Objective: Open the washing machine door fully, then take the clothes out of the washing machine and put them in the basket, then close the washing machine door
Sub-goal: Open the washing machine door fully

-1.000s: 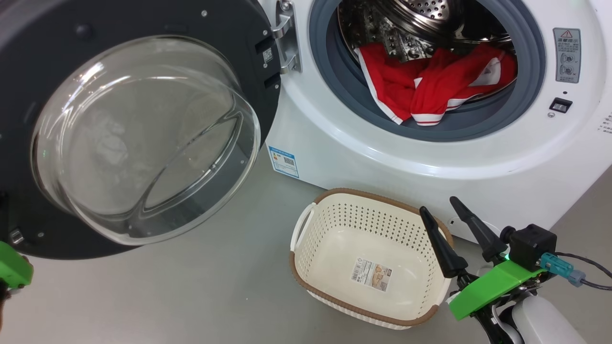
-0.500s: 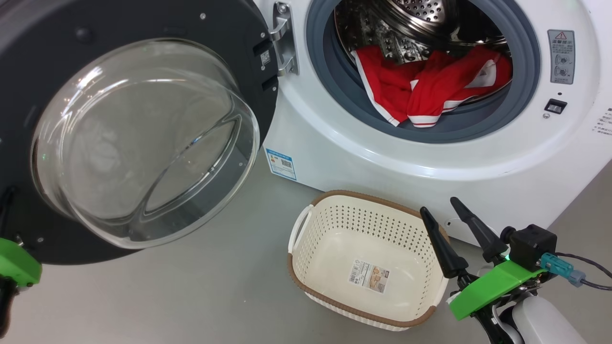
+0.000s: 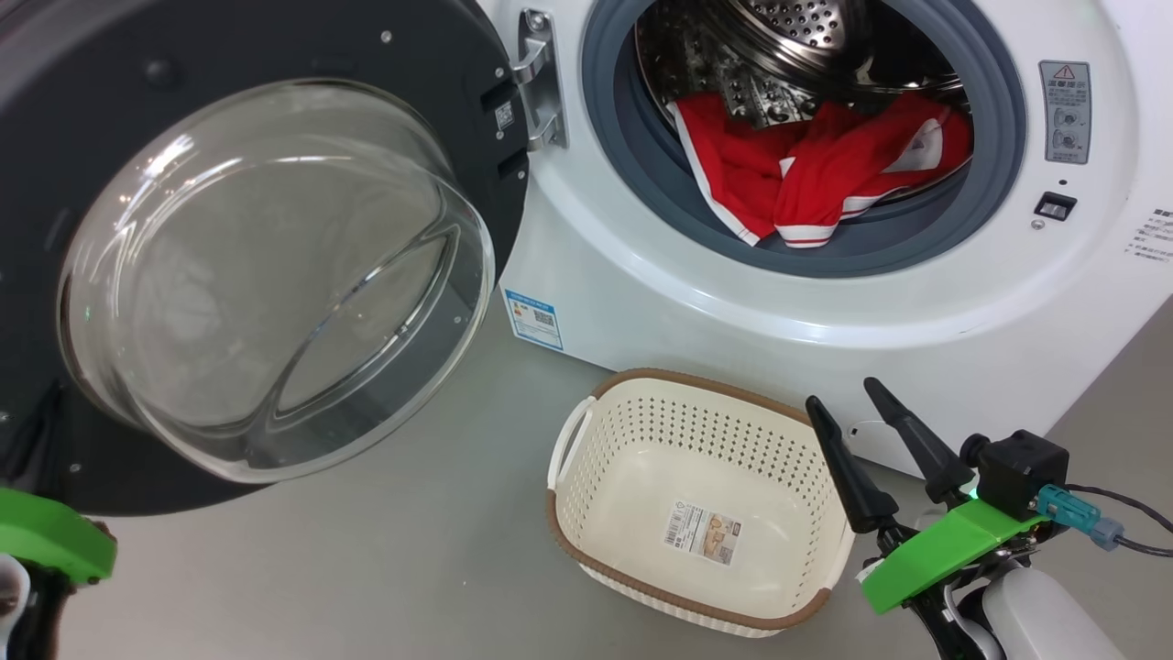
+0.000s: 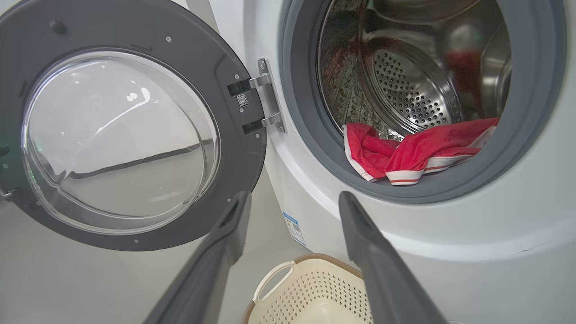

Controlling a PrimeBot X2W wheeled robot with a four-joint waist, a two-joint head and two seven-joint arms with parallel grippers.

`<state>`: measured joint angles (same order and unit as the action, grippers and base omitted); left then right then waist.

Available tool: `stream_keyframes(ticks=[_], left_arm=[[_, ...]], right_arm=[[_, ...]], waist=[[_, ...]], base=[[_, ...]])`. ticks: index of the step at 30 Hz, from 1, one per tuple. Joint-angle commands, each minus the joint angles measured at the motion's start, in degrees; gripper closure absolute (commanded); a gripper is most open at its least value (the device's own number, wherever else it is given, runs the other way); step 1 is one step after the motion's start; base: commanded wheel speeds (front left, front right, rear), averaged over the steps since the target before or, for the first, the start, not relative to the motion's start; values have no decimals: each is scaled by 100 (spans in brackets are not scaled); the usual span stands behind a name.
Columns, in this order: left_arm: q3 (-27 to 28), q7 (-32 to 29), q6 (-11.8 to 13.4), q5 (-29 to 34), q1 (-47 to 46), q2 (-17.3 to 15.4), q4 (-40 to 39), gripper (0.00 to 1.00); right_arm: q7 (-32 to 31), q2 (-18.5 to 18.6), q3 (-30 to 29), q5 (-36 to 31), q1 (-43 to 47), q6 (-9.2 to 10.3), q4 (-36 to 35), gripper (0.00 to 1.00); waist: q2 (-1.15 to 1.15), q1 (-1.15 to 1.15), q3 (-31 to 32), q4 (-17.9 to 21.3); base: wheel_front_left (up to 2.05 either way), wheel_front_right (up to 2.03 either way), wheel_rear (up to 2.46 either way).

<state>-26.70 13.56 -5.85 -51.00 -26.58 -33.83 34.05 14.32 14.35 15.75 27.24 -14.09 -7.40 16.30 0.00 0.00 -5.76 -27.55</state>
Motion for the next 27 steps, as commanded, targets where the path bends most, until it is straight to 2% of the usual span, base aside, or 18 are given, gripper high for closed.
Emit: stream_keyframes(ticks=[1,3,4,7,8,10,11,17,27], left_arm=[[285,75,82,-50,-30,-312,-208,99],[350,97,184,-41,132,-303,-451,84],[395,106,237,-45,218,-304,-581,80],[536,123,393,-41,478,-324,-993,59],[576,127,444,-31,567,-330,-1140,47],[655,132,564,-2,747,-334,-1445,7],[671,134,630,49,825,-352,-1601,0],[877,140,1048,287,1223,-388,-2606,0],[926,142,1415,510,1643,-389,-3742,0]], right_arm=[[68,-5,88,9,-77,-9,-142,0],[68,-2,94,14,-70,-9,-143,0],[68,0,95,17,-65,-9,-143,0],[68,9,86,15,-54,-9,-151,0],[68,12,84,16,-50,-9,-150,0],[68,17,90,24,-42,-9,-151,0],[68,20,88,27,-37,-9,-151,0],[68,29,99,38,-26,-9,-145,0],[68,42,144,51,12,-9,-144,0]], waist=[[0,0,12,22],[0,0,34,57],[0,0,43,73],[0,0,66,133],[0,0,75,154],[0,0,94,194],[0,0,104,210],[0,0,180,349],[0,0,307,676]], base=[[0,0,0],[0,0,0],[0,0,0],[0,0,0],[0,0,0],[0,0,0],[0,0,0],[0,0,0],[0,0,0]])
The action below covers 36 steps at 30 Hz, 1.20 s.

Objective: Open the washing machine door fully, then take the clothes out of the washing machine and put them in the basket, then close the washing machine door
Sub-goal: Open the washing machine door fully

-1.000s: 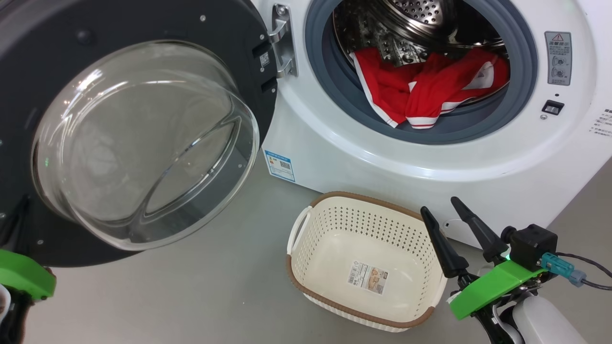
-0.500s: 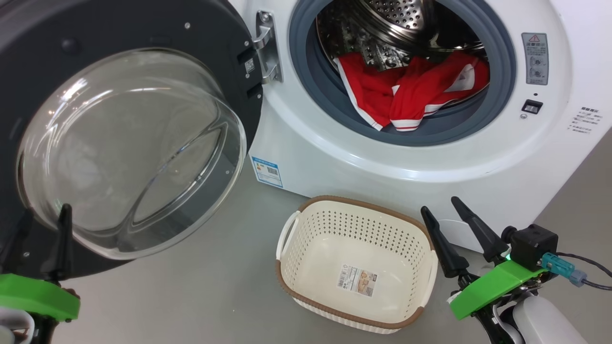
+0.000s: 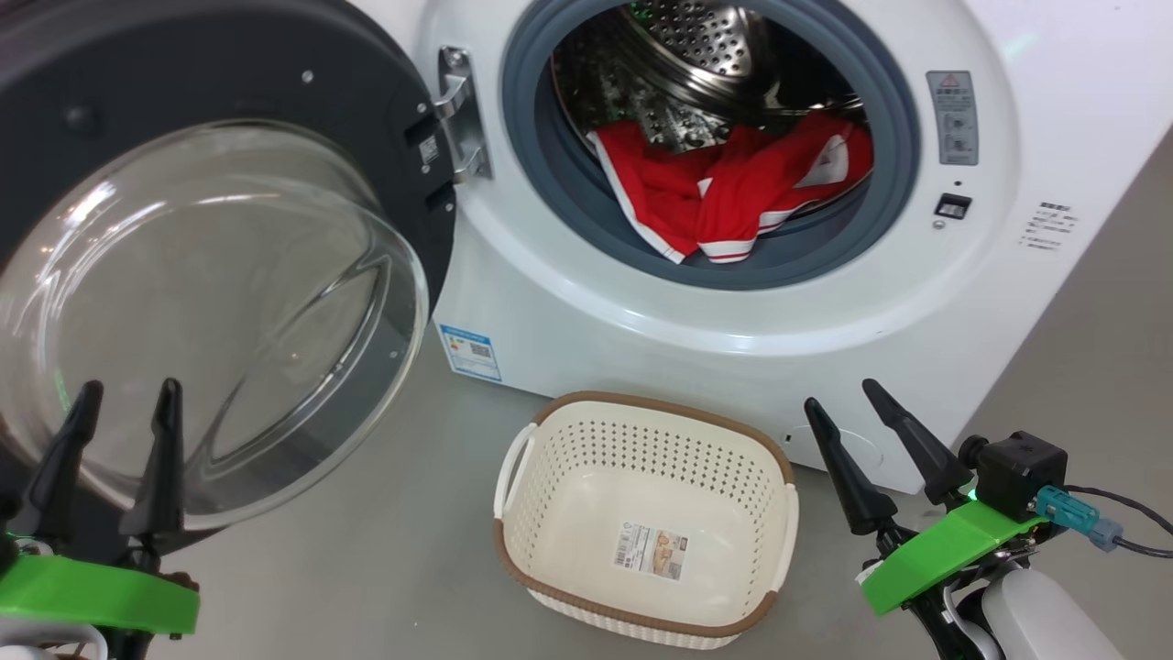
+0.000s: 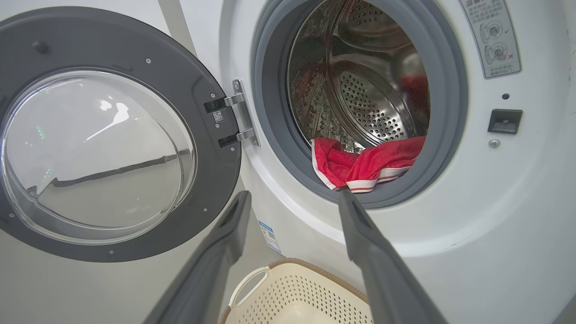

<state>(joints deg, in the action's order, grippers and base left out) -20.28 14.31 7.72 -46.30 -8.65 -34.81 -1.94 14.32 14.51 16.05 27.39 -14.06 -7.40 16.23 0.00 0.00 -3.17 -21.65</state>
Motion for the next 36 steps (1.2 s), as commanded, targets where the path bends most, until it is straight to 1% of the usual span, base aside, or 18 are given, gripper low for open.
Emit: stream_keyframes(ticks=[1,6,12,23,28,29,36], left_arm=[[283,67,58,40,-149,-291,-142,0],[220,36,147,89,-84,-274,-443,0],[48,-43,235,173,-103,-172,-692,0],[-172,-63,294,272,-180,56,-728,0],[-176,-15,281,292,-186,214,-633,0],[-155,7,268,320,-188,276,-577,0],[-19,57,158,420,-116,560,-320,0]], right_arm=[[68,27,114,36,9,-9,-138,0],[68,41,116,33,28,-9,-144,0],[68,63,130,51,41,-9,-160,0],[68,117,135,23,-11,-9,-244,0],[68,142,110,-8,-52,-9,-278,0],[68,151,101,-18,-64,-9,-292,0],[68,203,92,-42,-124,-9,-329,0]], waist=[[0,0,48,86],[0,0,97,295],[0,0,127,548],[0,0,84,1064],[0,0,13,1343],[0,0,-7,1452],[0,0,-72,1819]], base=[[0,0,0],[0,0,0],[0,0,0],[0,0,0],[0,0,0],[0,0,0],[0,0,0]])
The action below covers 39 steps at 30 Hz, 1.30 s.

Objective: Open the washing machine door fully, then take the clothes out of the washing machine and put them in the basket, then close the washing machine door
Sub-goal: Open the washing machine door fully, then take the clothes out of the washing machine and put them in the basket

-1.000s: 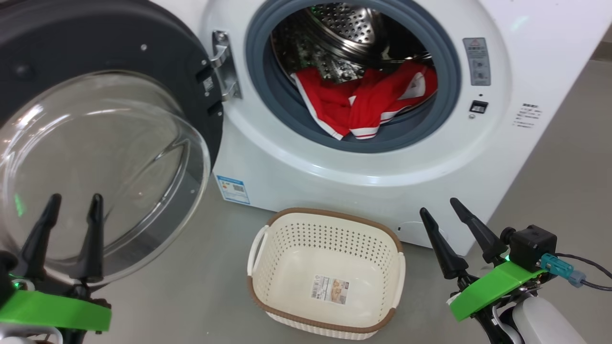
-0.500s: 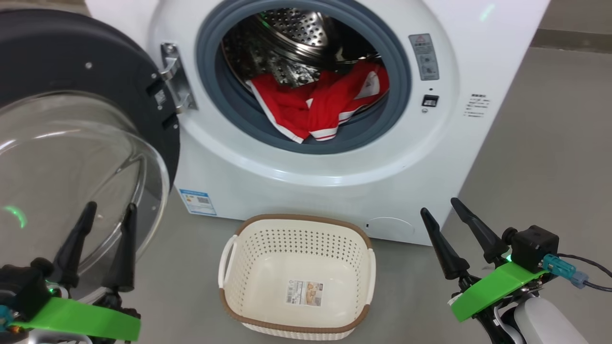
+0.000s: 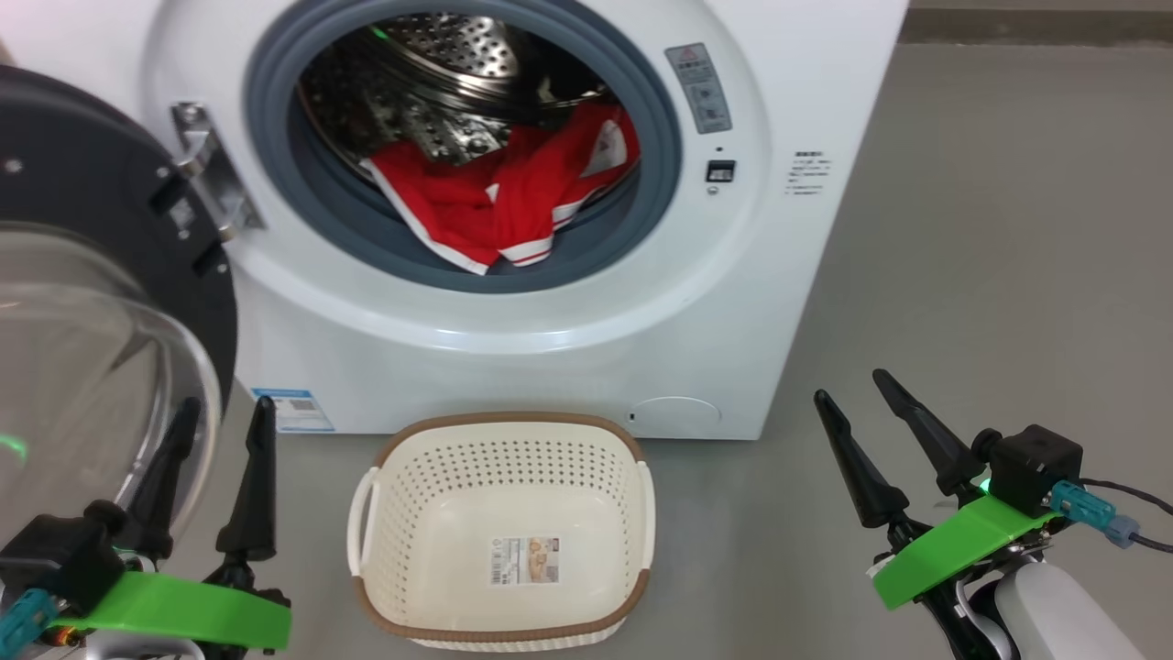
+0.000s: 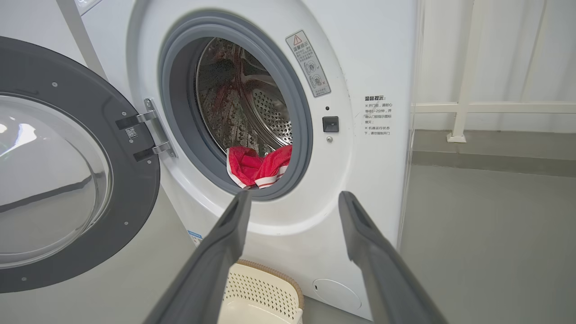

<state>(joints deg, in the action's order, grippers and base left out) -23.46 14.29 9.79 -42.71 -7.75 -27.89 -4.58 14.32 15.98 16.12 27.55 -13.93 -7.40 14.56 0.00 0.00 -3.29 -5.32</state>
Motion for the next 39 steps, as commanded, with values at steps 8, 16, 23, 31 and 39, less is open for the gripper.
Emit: stream_keyframes(ticks=[8,16,23,31,39], left_arm=[[629,69,-165,309,-121,263,141,0],[1145,70,-454,763,110,804,420,0],[1537,70,-740,1267,257,1274,605,0],[1944,71,-1062,1554,346,1686,827,0],[2123,71,-1345,1811,367,1829,1014,0]], right_arm=[[68,110,80,-74,-188,-9,-199,0],[68,106,52,-101,-227,-9,-220,0],[68,101,-37,-146,-222,-9,-265,0],[68,45,-191,-183,-185,-9,-291,0],[68,11,-229,-199,-136,-9,-284,0]], waist=[[0,0,-107,490],[0,0,-121,743],[0,0,-122,831],[0,0,-100,837],[0,0,-82,797]], base=[[0,0,0],[0,0,0],[0,0,0],[0,0,0],[0,0,0]])
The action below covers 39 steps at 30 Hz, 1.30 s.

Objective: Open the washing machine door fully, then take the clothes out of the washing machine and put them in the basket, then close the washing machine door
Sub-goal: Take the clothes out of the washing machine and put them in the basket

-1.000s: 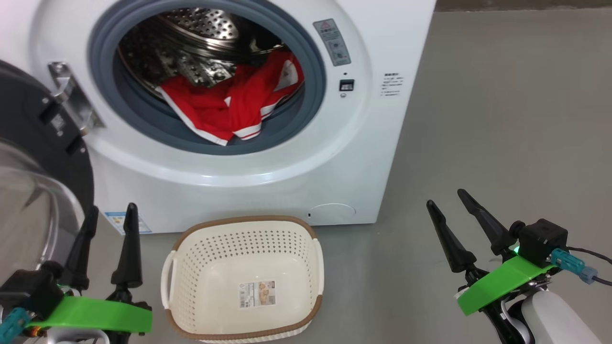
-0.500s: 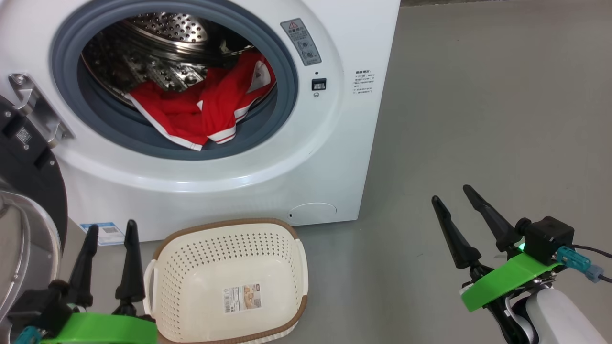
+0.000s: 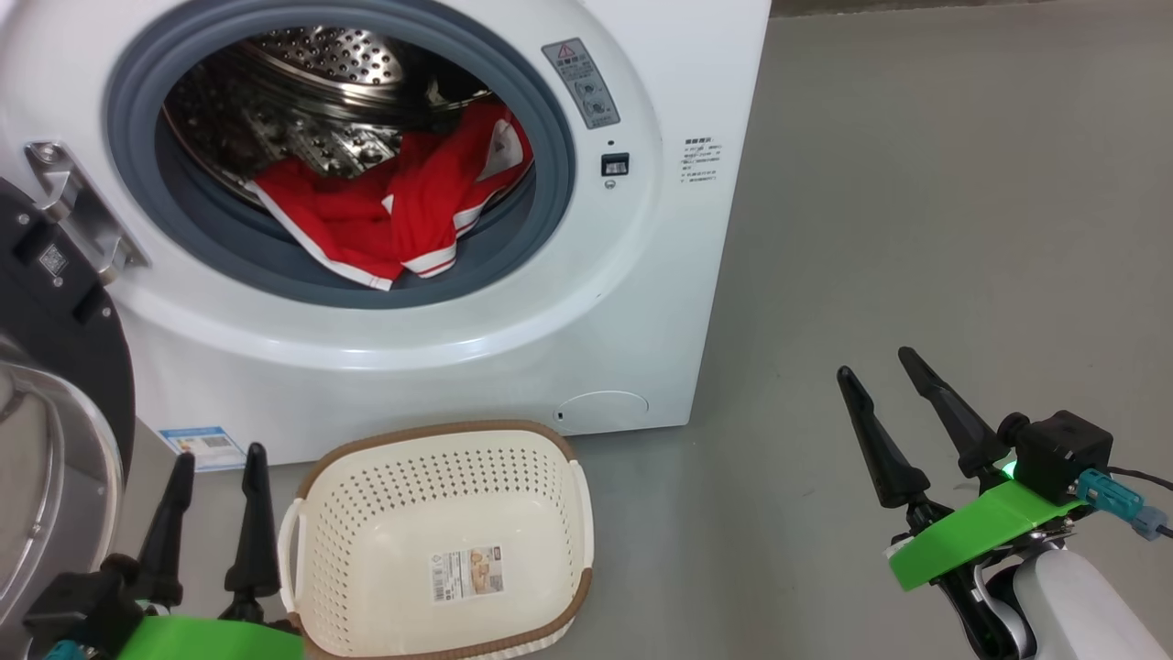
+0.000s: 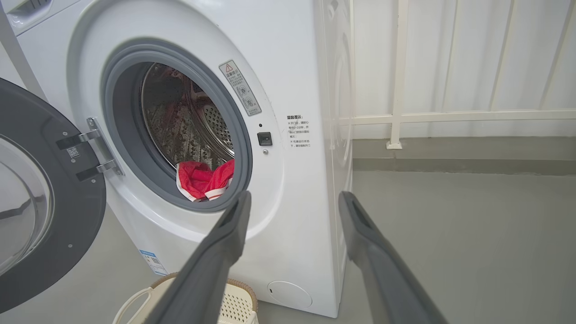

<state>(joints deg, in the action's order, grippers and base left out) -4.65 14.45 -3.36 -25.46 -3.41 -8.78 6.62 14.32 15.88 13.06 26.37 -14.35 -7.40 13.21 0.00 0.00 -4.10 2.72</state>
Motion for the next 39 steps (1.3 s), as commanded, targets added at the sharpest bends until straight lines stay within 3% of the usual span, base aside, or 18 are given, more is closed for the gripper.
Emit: stream_keyframes(ticks=[1,39], left_arm=[[267,54,-47,114,-67,-65,-95,0],[687,54,-329,601,-91,223,20,0]], right_arm=[[68,18,80,-83,-91,-9,-149,0],[68,50,152,-60,-65,-9,-101,0]], waist=[[0,0,-2,-13],[0,0,19,-97]], base=[[0,0,0],[0,0,0]])
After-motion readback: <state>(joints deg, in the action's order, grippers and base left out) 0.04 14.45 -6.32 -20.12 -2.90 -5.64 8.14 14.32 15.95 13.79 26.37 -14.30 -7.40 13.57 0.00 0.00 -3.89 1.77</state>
